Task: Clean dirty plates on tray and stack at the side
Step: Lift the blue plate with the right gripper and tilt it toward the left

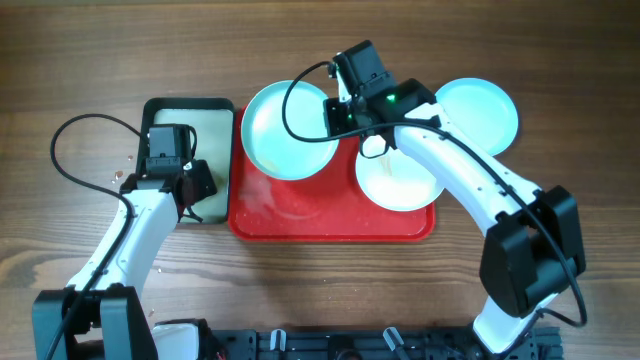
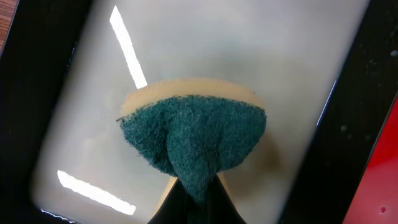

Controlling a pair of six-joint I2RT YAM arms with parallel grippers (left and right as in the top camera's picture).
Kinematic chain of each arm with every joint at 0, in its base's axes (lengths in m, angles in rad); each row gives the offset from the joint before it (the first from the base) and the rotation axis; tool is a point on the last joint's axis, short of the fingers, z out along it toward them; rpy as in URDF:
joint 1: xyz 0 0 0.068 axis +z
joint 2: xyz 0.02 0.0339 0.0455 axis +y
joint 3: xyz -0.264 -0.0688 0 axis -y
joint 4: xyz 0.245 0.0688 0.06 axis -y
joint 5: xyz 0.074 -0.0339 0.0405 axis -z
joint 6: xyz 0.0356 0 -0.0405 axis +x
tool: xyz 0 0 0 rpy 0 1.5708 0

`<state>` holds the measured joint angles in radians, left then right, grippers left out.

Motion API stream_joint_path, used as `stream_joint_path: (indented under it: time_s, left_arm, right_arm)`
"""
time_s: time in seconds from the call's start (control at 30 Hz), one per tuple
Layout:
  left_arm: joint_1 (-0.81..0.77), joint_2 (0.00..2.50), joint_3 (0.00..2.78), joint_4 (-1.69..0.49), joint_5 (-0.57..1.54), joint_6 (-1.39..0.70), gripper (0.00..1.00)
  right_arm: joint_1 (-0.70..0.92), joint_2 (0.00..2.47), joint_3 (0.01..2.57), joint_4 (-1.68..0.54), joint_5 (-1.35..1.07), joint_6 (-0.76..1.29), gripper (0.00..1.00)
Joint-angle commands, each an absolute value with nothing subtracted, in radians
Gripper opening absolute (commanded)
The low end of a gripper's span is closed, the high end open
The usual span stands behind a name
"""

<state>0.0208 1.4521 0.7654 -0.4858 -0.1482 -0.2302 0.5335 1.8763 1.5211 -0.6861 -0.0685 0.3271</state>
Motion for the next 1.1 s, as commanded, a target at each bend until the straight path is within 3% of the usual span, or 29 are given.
stream_joint_path:
  time_s: [0.0,0.57,1.07]
  left_arm:
    - [0.025,1.457,0.759,-0.478,-0.14,-0.242,0.05]
    - [0.025,1.427,0.759,-0.482,-0.238,-0.274,0.04]
    - [0.07,1.389,0.759,-0.535,-0.225,-0.3,0.04]
  right_arm:
    - [0.536,1.832,1.545,-0.677,0.03,0.315,0.04]
    - [0.653,1.919,1.545,-0.392,0.139,0.481,0.04]
    - [0.799,2.054,1.545,0.025,0.451,0.194,0.04]
